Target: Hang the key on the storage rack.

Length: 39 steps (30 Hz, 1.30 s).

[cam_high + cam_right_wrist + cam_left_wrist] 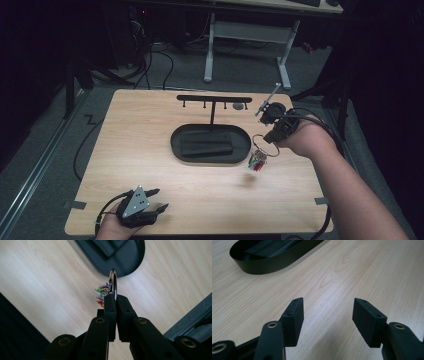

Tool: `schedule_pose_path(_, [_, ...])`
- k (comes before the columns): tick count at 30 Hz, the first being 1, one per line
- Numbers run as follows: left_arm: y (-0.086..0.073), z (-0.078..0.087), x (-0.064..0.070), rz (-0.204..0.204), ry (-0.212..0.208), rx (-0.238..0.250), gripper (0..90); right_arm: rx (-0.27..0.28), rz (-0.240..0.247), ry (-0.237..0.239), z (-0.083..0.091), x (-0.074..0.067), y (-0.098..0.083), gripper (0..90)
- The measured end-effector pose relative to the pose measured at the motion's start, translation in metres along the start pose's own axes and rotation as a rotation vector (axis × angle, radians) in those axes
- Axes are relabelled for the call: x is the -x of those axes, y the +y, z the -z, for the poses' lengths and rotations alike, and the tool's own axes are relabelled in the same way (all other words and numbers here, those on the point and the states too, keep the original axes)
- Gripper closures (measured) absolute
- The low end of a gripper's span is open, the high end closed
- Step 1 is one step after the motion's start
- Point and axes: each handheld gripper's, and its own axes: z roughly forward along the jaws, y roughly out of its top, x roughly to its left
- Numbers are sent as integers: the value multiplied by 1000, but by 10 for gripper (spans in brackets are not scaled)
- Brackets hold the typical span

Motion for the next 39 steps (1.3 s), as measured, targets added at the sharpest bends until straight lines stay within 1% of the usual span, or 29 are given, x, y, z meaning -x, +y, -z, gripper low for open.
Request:
schedule_pose_path(5, [-1,0,-1,8,1,3,431,16,-1,-13,1,10,16,879])
schedule_pose_path(10, [-1,0,-1,6,2,2,431,30,-21,-16,-1,20,29,879])
schedule_pose_path(17, [0,-1,0,-10,2,-7,431,36,-31,-22,-7,31,45,879])
schedule_pose_path(18, [0,-1,0,-10,2,-7,431,38,-31,-20,-8,34,47,879])
schedule_pose_path(20, [0,-1,0,-6,1,-3,431,40,-46,-17,-11,38,52,879])
schedule_pose_path(24, [-1,-1,-1,-2,1,-2,432,52,-57,-16,-16,46,59,879])
schedule_pose_path(25, [0,-2,-1,-5,0,-7,432,50,-72,-13,-16,46,61,879])
schedule_pose_path(26, [0,-3,-1,-7,0,-8,432,57,-52,-15,-18,50,64,879])
schedule_pose_path(27, [0,-4,0,-10,0,-9,432,56,-67,-14,-18,51,65,879])
schedule_pose_path(28, [0,-4,0,-12,-2,-12,432,58,-62,-12,-19,54,67,879])
schedule_pose_path(32, [0,-3,0,-19,-1,-11,432,57,-81,-11,-25,60,74,879])
schedule_pose_path(33, [0,-3,0,-17,-1,-9,432,59,-76,-8,-27,62,75,879])
schedule_pose_path(34, [0,-3,0,-15,-2,-7,432,58,-90,-9,-29,63,77,879])
schedule_pose_path(36, [-1,-3,-1,-12,-5,-9,432,62,-99,-10,-32,65,80,879])
schedule_pose_path(37, [-1,-3,-1,-12,-5,-10,432,54,-117,-9,-33,65,81,879])
schedule_pose_path(39, [-1,-3,-1,-13,-6,-9,432,47,-119,-15,-36,68,82,878])
